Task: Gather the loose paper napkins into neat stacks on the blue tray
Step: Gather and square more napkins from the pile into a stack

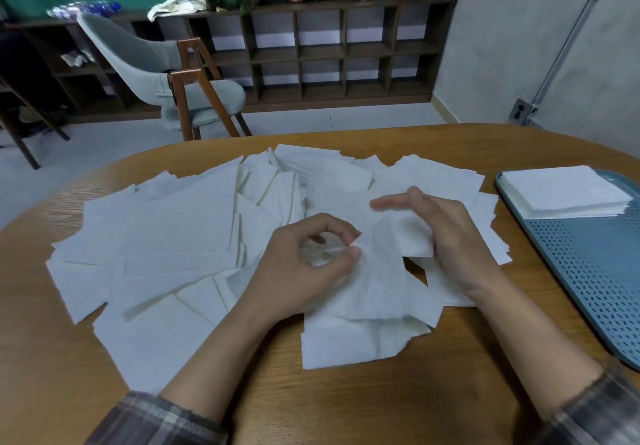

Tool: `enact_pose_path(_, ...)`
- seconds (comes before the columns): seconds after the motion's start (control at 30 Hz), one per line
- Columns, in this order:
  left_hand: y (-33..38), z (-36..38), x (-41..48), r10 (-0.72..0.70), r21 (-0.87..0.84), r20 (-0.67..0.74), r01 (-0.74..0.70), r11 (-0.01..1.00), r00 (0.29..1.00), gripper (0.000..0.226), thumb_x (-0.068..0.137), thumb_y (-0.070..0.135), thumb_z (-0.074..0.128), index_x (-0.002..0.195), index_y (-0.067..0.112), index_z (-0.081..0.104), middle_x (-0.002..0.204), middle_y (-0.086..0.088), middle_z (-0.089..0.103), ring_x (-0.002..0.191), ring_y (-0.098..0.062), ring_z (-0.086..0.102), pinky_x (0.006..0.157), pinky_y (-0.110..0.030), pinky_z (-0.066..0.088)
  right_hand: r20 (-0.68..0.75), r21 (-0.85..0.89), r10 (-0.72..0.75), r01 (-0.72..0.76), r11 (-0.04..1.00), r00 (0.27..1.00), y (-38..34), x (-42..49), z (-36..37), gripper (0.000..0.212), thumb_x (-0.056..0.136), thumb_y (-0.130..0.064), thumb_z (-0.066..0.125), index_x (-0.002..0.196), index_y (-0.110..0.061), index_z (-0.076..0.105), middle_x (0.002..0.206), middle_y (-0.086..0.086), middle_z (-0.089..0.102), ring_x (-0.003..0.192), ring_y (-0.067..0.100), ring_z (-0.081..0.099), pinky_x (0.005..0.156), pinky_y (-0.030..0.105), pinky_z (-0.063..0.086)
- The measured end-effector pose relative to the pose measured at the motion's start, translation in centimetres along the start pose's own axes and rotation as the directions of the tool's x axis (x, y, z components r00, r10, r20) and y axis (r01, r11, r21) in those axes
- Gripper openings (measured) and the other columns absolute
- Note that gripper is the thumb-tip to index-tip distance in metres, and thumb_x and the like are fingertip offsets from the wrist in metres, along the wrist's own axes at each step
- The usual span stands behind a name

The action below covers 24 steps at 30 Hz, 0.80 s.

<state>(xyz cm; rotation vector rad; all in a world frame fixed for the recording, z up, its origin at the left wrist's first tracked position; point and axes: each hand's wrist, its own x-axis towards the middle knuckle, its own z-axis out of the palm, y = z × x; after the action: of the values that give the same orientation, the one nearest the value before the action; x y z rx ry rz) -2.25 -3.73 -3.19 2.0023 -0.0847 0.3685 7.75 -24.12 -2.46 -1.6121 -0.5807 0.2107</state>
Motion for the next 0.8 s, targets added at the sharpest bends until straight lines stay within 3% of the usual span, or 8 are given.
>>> enact_pose_path(0.1, 0.0, -0.3, 0.1, -0.035, -0.117, -0.036, 0.03, 0.993, 0.999, 0.011, 0.091, 0.01, 0.081, 0.086, 0.019, 0.075, 0.088, 0.009, 0.075, 0.09, -0.008, 0.07, 0.088, -0.02, 0.051, 0.09, 0.143, 0.029, -0.042, 0.989, 0.996, 0.4, -0.1, -0.1, 0.073, 0.084, -0.087, 0.051, 0.108, -0.026, 0.083, 0.122, 0.002, 0.077, 0.122, 0.021, 0.069, 0.107, 0.046, 0.046)
enact_pose_path(0.2, 0.2, -0.5, 0.2, -0.065, -0.19, -0.072, 0.051, 0.98, 0.995, 0.007, 0.09, 0.01, 0.082, 0.088, 0.017, 0.079, 0.086, 0.003, 0.076, 0.081, -0.011, 0.07, 0.08, -0.02, 0.054, 0.183, 0.227, 0.059, -0.101, 0.969, 0.981, 0.8, -0.2, 0.0, 0.089, 0.067, -0.097, 0.06, 0.114, -0.025, 0.081, 0.125, 0.018, 0.073, 0.124, 0.035, 0.067, 0.109, 0.059, 0.046)
enact_pose_path(0.33, 0.3, -1.0, 0.3, -0.075, -0.205, -0.073, 0.059, 0.977, 0.994, 0.008, 0.093, 0.013, 0.079, 0.095, 0.019, 0.083, 0.092, 0.005, 0.078, 0.088, -0.012, 0.072, 0.081, -0.024, 0.055, 0.215, 0.276, 0.084, -0.143, 0.95, 0.973, 0.7, -0.3, -0.1, 0.104, 0.064, -0.093, 0.067, 0.124, -0.009, 0.075, 0.129, 0.016, 0.073, 0.125, 0.033, 0.067, 0.112, 0.051, 0.048)
enact_pose_path(0.43, 0.2, -1.3, 0.4, -0.041, -0.106, -0.087, 0.032, 0.994, 0.995, 0.01, 0.094, 0.016, 0.078, 0.1, 0.021, 0.084, 0.1, 0.011, 0.079, 0.101, -0.01, 0.072, 0.086, -0.023, 0.055, 0.12, 0.123, 0.09, -0.105, 0.987, 0.989, 0.2, -0.5, 0.3, 0.07, 0.076, -0.072, 0.078, 0.109, -0.011, 0.08, 0.115, 0.021, 0.075, 0.112, 0.04, 0.071, 0.094, 0.045, 0.052)
enact_pose_path(0.53, 0.2, -1.4, 0.4, -0.075, -0.061, -0.169, 0.065, 0.996, 0.983, 0.009, 0.092, 0.023, 0.081, 0.099, 0.027, 0.084, 0.1, 0.017, 0.079, 0.099, -0.005, 0.071, 0.082, -0.016, 0.052, 0.082, 0.028, 0.117, -0.12, 0.992, 0.99, 0.0, -0.6, 0.9, 0.025, 0.092, -0.035, 0.077, 0.106, -0.014, 0.08, 0.107, 0.006, 0.08, 0.103, 0.027, 0.075, 0.088, 0.043, 0.056)
enact_pose_path(0.7, 0.2, -1.2, 0.5, -0.107, -0.098, -0.25, 0.085, 0.992, 0.962, 0.005, 0.089, 0.022, 0.084, 0.093, 0.025, 0.084, 0.094, 0.016, 0.079, 0.097, -0.003, 0.072, 0.081, -0.015, 0.052, 0.087, 0.02, 0.088, -0.09, 0.996, 0.992, -0.6, -0.9, 1.5, 0.025, 0.09, -0.028, 0.075, 0.114, -0.021, 0.077, 0.11, -0.008, 0.079, 0.103, 0.011, 0.075, 0.081, 0.024, 0.057)
enact_pose_path(0.8, 0.3, -1.2, 0.5, -0.11, -0.102, -0.258, 0.087, 0.991, 0.96, 0.005, 0.089, 0.021, 0.084, 0.094, 0.023, 0.084, 0.094, 0.016, 0.08, 0.096, -0.001, 0.072, 0.08, -0.012, 0.051, 0.069, 0.012, 0.077, -0.078, 0.997, 0.995, -0.5, -0.8, 1.6, 0.022, 0.093, -0.021, 0.075, 0.115, -0.021, 0.075, 0.11, -0.011, 0.078, 0.103, 0.007, 0.073, 0.079, 0.019, 0.055)
